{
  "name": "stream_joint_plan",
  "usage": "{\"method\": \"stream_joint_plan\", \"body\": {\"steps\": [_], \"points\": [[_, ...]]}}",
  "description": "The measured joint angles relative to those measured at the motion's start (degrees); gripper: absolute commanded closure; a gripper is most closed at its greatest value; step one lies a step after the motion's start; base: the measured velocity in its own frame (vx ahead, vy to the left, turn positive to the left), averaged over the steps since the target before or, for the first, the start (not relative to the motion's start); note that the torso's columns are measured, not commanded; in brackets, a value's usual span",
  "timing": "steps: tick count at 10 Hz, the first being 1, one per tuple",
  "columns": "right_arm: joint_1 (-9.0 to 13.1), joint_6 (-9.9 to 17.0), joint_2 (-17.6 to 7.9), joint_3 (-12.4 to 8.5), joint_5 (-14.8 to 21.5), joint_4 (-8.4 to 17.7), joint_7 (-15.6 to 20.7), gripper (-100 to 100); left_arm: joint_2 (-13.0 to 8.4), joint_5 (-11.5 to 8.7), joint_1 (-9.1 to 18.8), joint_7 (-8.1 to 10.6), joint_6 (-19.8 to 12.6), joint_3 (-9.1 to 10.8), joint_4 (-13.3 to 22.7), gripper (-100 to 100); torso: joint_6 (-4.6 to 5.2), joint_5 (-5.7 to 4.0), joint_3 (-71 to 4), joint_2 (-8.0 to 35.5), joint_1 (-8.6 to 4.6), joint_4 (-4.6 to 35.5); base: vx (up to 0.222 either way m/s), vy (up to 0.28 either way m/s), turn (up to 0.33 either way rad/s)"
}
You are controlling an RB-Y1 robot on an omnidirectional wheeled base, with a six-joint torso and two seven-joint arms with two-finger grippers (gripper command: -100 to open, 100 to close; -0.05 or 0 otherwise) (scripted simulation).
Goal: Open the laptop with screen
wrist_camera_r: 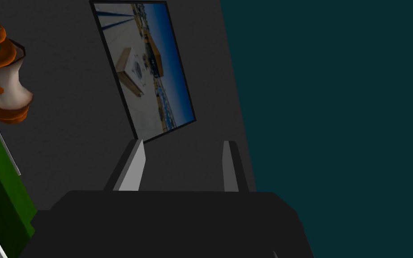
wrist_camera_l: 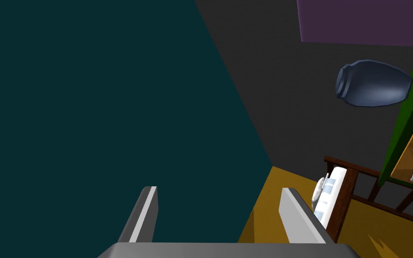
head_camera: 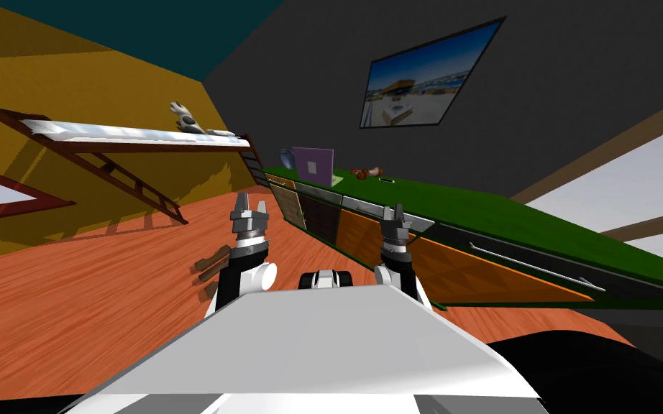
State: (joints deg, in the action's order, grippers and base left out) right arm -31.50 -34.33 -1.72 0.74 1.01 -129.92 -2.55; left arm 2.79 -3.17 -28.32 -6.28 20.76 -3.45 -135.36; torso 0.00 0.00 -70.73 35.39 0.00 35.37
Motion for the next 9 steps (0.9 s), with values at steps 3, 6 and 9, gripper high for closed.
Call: {"method": "stream_joint_plan", "body": {"steps": [3, 6, 9], "points": [[0.00, 0.01, 0.00, 0.00, 0.00, 0.03, 0.00, 0, -2.80, -0.10, 1.58, -0.31, -0.49, -0.08, 1.23, -100, 0.01, 0.04, -13.55, 6.66, 0.14, 6.67, 0.015, 0.044, -0.054], [-0.01, 0.01, -0.01, -0.01, 0.00, 0.03, 0.00, 0, -7.47, -0.79, 6.38, -0.94, -2.68, 0.38, 4.30, -100, 0.00, 0.02, -13.89, 6.82, 0.07, 6.89, 0.044, 0.101, -0.095], [-0.01, 0.01, -0.02, -0.01, 0.00, 0.03, 0.00, 0, -10.95, -1.93, 13.08, -1.70, -5.98, 1.19, 9.52, -100, 0.00, 0.03, -13.86, 6.85, 0.10, 6.90, 0.054, 0.136, -0.094]]}}
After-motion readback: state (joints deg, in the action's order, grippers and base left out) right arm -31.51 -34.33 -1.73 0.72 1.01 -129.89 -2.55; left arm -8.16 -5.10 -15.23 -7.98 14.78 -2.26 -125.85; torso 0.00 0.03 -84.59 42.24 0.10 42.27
